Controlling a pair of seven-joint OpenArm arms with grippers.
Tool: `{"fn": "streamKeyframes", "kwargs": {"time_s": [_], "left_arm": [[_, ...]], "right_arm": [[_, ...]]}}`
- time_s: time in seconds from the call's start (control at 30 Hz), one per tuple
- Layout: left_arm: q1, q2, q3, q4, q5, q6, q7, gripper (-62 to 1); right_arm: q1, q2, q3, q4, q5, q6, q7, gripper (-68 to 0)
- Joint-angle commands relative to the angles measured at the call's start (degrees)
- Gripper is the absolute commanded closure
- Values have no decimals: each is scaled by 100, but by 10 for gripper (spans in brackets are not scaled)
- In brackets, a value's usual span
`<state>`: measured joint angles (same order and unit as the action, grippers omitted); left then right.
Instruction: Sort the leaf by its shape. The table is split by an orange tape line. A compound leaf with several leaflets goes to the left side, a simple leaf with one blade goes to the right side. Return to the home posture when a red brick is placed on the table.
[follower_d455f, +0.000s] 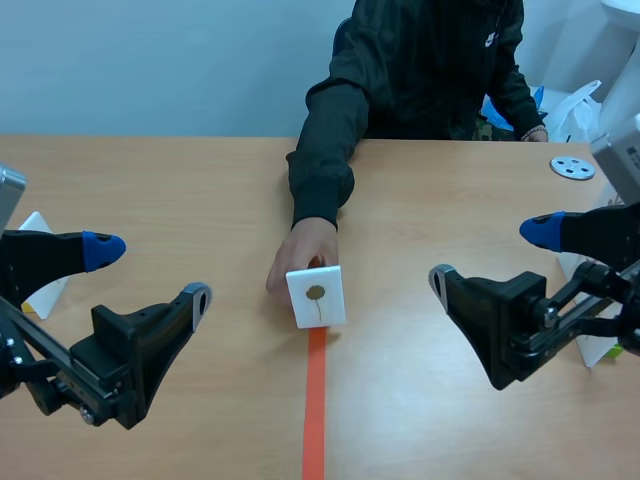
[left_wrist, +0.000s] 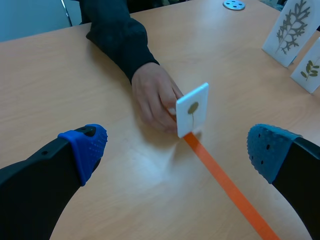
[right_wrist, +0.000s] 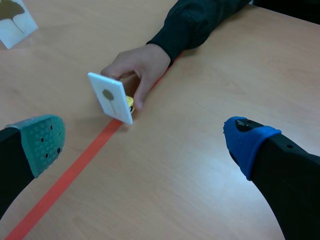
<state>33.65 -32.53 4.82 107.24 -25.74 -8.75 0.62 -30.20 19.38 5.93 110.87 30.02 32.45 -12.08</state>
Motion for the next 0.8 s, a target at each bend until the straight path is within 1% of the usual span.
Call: {"fn": "streamKeyframes", "kwargs": {"time_s": [0.0,0.6,0.77], "left_arm": [[-4,13,-44,11,-33,2,-68,-602],[-4,13,-39,-2,-33,-4,96,-602],[-22,15,-39,-4,9,-256,236,-602]], "right_arm": [[83,15,90,2,61,13,101,-679],[83,15,90,2,61,13,101,-679],[83,15,90,2,61,13,101,-679]]}}
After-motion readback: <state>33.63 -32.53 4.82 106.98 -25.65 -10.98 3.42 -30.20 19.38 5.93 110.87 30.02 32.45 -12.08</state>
